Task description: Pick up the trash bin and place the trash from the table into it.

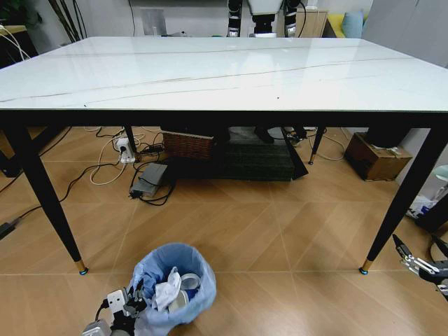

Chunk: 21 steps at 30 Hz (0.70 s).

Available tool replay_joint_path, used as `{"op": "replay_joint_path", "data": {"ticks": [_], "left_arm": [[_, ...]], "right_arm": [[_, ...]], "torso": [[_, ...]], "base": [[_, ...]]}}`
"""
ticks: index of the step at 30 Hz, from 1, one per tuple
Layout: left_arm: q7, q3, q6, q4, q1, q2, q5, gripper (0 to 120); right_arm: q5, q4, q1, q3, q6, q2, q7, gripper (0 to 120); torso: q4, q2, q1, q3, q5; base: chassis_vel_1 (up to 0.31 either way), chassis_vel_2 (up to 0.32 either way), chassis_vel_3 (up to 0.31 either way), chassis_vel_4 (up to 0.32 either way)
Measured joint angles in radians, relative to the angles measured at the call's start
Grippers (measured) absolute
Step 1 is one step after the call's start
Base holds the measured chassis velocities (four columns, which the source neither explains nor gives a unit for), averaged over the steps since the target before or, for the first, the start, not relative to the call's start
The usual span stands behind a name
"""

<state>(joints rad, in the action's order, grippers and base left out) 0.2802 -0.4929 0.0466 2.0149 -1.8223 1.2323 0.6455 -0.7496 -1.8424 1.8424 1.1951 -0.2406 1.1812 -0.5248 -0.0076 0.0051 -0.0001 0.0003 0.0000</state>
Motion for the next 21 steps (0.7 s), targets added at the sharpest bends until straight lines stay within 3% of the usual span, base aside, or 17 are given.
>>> {"op": "replay_joint_path", "data": {"ticks": [3,7,14,18,21], "left_arm": [[0.000,0.000,-0.001,0.001,0.001,-0.001,0.000,49],[0.000,0.000,-0.002,0.006,0.001,-0.002,-0.003,55],[-0.030,-0.009,-0.031,0.080,-0.032,-0.002,-0.104,86],[-0.044,-0.019,-0.053,0.132,-0.057,0.000,-0.167,98],[-0.044,-0.033,-0.054,0.165,-0.069,-0.004,-0.185,100]], "right_arm": [[0.000,0.000,0.000,0.000,0.000,0.000,0.000,100],[0.000,0.000,0.000,0.000,0.000,0.000,0.000,100],[0.000,0.000,0.000,0.000,0.000,0.000,0.000,100],[0.000,0.000,0.000,0.000,0.000,0.000,0.000,100],[0.000,0.000,0.000,0.000,0.000,0.000,0.000,100]], "torso": [[0.0000,0.000,0.000,0.000,0.0000],[0.0000,0.000,0.000,0.000,-0.0001],[0.0000,0.000,0.000,0.000,0.0000],[0.0000,0.000,0.000,0.000,0.0001],[-0.0001,0.000,0.000,0.000,-0.0001]], "base": [[0.000,0.000,0.000,0.000],[0.000,0.000,0.000,0.000],[0.000,0.000,0.000,0.000],[0.000,0.000,0.000,0.000],[0.000,0.000,0.000,0.000]]}}
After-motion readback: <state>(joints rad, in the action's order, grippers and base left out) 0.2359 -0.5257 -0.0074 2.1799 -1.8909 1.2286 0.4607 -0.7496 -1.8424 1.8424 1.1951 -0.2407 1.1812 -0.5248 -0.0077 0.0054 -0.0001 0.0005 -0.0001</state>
